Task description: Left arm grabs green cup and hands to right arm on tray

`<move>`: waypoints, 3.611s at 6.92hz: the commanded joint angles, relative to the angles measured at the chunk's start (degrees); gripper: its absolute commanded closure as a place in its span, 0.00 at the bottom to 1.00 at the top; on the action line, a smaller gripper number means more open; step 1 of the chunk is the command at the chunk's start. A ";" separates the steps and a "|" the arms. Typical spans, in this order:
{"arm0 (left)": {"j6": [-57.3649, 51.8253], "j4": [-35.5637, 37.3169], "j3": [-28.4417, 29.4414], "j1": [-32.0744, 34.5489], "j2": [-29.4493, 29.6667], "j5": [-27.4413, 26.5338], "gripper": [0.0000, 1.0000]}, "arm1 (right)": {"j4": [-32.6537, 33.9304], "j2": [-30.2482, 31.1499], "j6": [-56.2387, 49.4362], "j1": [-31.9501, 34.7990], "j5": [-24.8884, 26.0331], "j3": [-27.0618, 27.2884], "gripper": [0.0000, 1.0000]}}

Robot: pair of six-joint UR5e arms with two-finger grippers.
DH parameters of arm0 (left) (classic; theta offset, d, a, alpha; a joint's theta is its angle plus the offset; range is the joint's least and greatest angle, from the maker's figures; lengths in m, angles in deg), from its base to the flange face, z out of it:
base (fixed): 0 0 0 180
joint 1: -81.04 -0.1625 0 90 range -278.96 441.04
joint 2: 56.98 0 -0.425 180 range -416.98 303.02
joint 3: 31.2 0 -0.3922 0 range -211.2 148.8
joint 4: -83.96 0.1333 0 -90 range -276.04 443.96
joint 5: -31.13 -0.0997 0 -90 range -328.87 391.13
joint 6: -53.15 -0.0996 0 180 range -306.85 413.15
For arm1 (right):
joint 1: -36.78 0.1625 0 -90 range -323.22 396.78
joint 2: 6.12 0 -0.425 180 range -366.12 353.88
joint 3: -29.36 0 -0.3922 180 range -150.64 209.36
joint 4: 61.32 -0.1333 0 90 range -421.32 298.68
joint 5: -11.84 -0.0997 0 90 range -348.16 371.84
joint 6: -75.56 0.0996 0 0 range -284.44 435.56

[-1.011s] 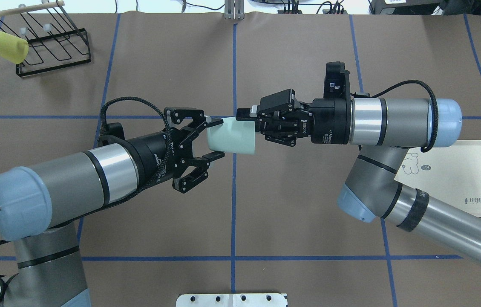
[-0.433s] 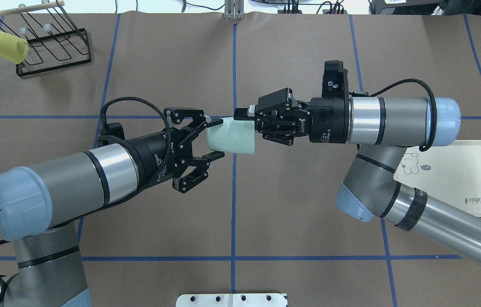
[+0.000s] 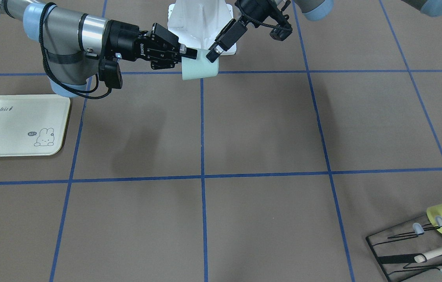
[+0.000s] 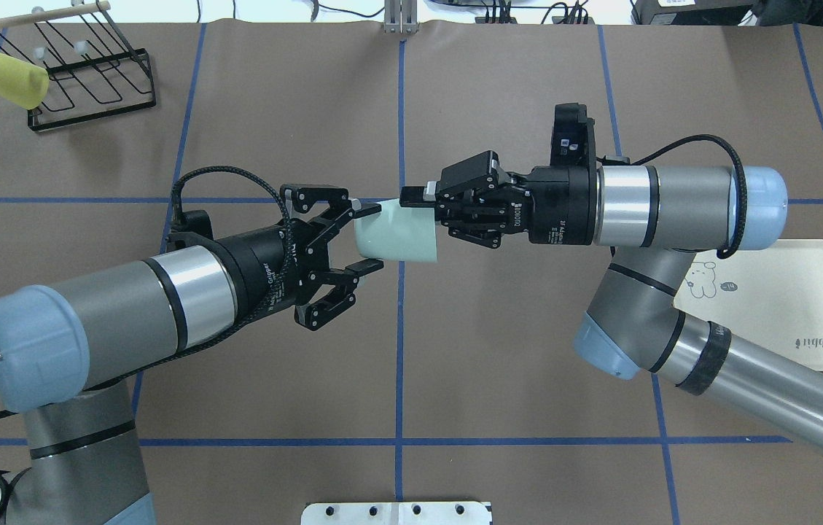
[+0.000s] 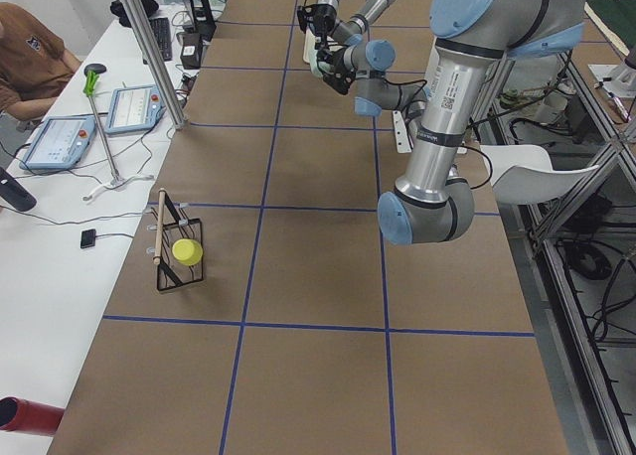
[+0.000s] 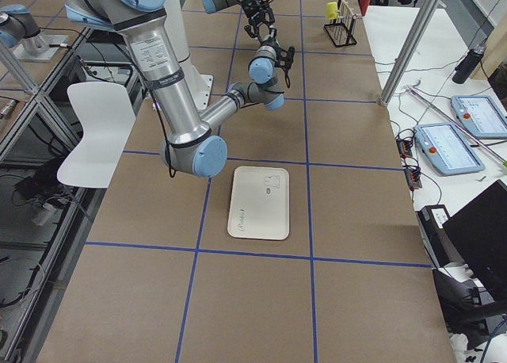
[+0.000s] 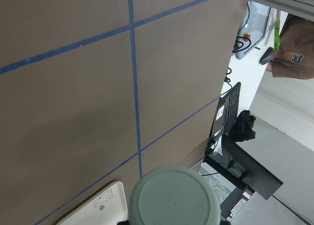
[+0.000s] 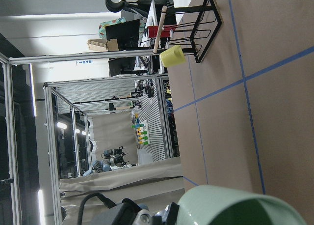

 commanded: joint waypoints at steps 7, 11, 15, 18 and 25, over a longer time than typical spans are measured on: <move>-4.10 -0.44 -0.09 0.01 0.20 0.26 0.00 | -0.26 0.78 0.09 0.26 0.00 -0.57 1.00; -8.82 -0.35 -0.09 0.10 0.20 0.09 0.00 | 4.71 0.96 -6.89 9.72 -0.78 -4.35 1.00; -20.49 0.18 -0.18 0.88 -0.06 0.26 0.00 | 33.59 1.92 -37.62 25.88 -20.70 -2.17 1.00; -41.89 12.68 -1.84 3.34 0.02 0.44 0.00 | 50.57 10.76 -65.21 29.35 -20.14 5.37 1.00; -69.40 41.22 -8.44 11.26 -0.76 0.53 0.00 | 86.93 31.52 -102.30 22.43 -9.50 23.33 1.00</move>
